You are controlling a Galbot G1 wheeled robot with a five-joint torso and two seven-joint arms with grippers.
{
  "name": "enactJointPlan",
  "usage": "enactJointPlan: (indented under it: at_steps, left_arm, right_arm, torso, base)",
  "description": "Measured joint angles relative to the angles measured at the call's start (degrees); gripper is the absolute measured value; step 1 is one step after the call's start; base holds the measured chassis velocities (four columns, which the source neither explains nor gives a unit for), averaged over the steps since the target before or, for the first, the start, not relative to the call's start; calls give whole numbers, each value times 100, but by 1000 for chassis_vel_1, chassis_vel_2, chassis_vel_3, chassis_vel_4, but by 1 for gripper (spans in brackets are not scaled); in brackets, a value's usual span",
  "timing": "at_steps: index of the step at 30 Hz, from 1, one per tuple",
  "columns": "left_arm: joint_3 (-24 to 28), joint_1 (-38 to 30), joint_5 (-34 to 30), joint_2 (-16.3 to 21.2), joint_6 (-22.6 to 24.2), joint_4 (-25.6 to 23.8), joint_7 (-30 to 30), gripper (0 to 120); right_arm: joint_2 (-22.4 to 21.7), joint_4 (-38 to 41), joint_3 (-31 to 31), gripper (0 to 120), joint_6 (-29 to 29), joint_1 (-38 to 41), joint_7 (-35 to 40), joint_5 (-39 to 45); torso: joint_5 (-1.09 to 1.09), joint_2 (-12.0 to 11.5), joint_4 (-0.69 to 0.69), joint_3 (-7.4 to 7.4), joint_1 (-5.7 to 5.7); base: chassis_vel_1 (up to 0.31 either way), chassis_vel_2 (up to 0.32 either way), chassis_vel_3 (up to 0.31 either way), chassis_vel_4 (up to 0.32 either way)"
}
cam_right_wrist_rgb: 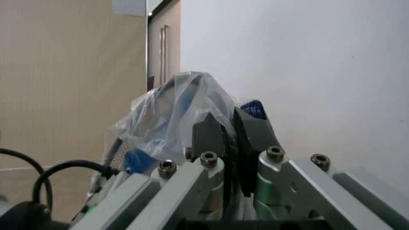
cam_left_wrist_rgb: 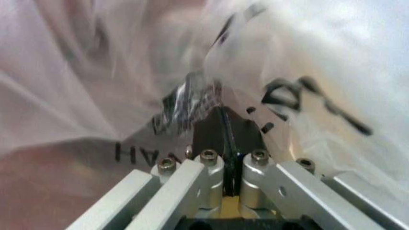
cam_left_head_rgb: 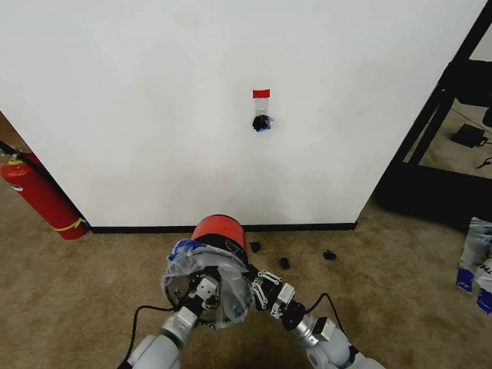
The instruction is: Pick up the garbage bag from the wall and place it over the trash bin.
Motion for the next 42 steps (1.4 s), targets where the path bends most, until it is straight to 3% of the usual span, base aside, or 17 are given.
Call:
enactJointPlan:
  at_steps: [8, 13, 21, 30, 42]
  left_arm:
    - [190, -95, 5, -80, -180, -165, 260, 0]
    - [139, -196, 40, -99, -234, 61, 233, 0]
    - [8, -344, 66, -125, -169, 532, -159, 0]
    - [-42, -405, 214, -131, 209, 557, -950, 0]
    - [-66, -350, 343, -118, 357, 532, -1220, 0]
  right_arm:
    - [77, -169, -11, 1, 0, 50, -203, 34]
    - [64, -184, -50, 1, 0, 40, -441, 126]
    - [-20, -17, -81, 1, 0, -8, -649, 265]
    - [-108, 88, -70, 1, -10, -56, -752, 342]
    - [-154, 159, -40, 1, -63, -91, -801, 495]
  torso:
    - [1, 0, 0, 0, 0]
    - [0, 0, 0, 0, 0]
    - [0, 0, 0, 0, 0]
    - [0, 0, 0, 0, 0]
    - [0, 0, 0, 0, 0]
  base:
    - [0, 0, 0, 0]
    - [0, 0, 0, 0]
    - [0, 0, 0, 0]
    - [0, 0, 0, 0]
    - [0, 0, 0, 0]
